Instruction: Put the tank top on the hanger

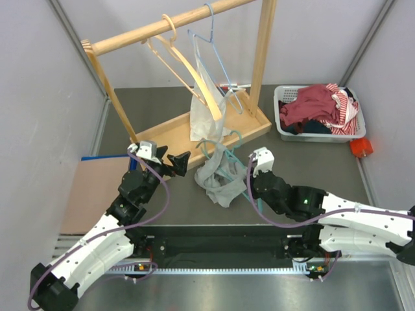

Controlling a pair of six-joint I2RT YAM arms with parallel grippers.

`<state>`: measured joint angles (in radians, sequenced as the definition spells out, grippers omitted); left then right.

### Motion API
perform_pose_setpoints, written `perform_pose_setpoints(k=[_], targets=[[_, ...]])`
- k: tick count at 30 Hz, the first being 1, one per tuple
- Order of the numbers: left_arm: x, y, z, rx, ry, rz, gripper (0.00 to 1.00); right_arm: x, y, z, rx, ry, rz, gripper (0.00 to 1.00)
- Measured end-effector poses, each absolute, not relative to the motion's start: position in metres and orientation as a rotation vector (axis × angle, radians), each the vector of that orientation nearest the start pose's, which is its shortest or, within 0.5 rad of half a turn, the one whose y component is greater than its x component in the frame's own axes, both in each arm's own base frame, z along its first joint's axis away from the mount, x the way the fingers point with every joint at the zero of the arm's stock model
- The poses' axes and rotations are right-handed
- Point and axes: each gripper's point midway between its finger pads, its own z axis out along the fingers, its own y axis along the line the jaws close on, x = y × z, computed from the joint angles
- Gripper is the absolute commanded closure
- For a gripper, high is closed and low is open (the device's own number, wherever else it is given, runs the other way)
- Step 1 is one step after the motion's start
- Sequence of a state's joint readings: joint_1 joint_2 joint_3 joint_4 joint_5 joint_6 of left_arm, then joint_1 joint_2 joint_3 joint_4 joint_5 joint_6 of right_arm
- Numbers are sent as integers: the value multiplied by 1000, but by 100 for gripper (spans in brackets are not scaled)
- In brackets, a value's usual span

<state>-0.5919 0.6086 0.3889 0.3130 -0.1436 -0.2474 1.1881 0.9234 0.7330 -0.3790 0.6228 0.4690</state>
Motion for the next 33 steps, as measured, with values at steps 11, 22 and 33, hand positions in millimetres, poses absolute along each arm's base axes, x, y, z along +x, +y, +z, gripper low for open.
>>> perform_pose_setpoints(k=[11,22,33], targets=[[272,-142,250,31,1510,-503,1,178,176,203,-308,2060,231,100],[274,-139,248,8,1518,-493,1,190,145,235,-215,2019,63,100],[274,-139,244,7,1532,-486,1,251,130,261,-122,1938,2,100]])
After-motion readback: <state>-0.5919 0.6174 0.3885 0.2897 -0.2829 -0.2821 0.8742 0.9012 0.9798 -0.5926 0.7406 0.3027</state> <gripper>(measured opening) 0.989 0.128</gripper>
